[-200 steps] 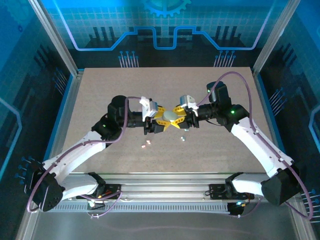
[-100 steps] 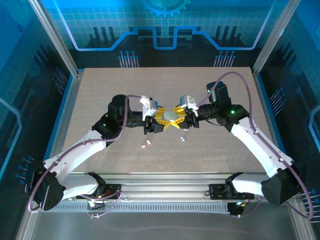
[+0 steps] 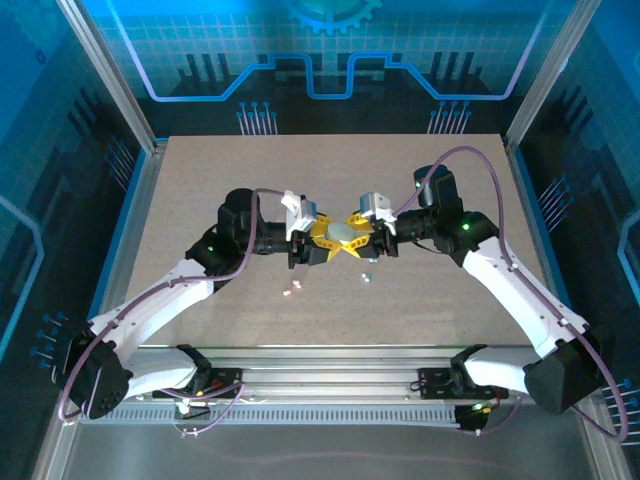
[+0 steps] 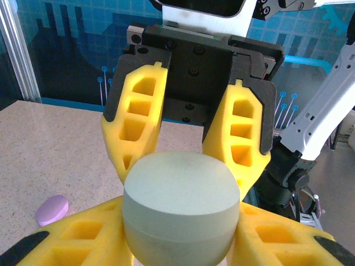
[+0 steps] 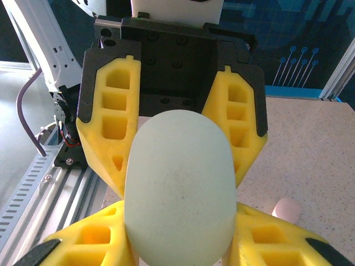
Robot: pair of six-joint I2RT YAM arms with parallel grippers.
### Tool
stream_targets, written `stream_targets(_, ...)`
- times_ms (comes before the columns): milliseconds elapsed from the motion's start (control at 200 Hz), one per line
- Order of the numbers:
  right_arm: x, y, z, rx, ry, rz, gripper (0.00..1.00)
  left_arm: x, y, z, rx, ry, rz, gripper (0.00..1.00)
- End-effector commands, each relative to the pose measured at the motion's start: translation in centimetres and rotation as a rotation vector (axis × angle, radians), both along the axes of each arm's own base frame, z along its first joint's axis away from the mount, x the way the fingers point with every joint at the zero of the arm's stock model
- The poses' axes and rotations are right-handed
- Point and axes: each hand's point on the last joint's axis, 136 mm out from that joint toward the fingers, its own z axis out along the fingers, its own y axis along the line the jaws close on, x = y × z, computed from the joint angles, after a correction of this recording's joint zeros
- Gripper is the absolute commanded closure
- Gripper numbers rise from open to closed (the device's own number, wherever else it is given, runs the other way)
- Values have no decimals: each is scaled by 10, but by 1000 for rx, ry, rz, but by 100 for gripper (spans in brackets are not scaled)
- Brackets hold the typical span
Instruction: Insert the wireless bluetooth earbuds into the charging case
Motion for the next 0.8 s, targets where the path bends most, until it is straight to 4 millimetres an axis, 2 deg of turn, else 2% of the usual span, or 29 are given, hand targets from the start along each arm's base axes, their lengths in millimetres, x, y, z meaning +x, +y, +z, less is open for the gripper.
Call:
stream_targets(0, 5, 6, 3, 4, -72, -10, 62, -17, -8, 27, -53, -28, -103, 64)
stream_targets(110, 5, 6, 4, 0, -67, -21, 60, -15, -7, 24, -38, -34, -84, 71)
stream_targets(195, 7, 5, 5, -5, -56, -40, 56, -13, -6, 21, -26, -41, -69, 74)
stream_targets(285, 10, 1, 10, -4, -46, -76, 51, -12, -5, 14, -9, -42, -57, 74)
stream_targets(445, 10, -3, 19, 23, -8, -79, 47, -13, -3, 9, 5, -48, -54, 75)
stream_targets(620, 14, -4, 20, 30, 35, -87, 47, -14, -4, 9, 8, -54, -57, 74)
stream_targets(795, 9, -5, 27, 62, 55, -55, 44, -12, -2, 5, 29, -60, -41, 74)
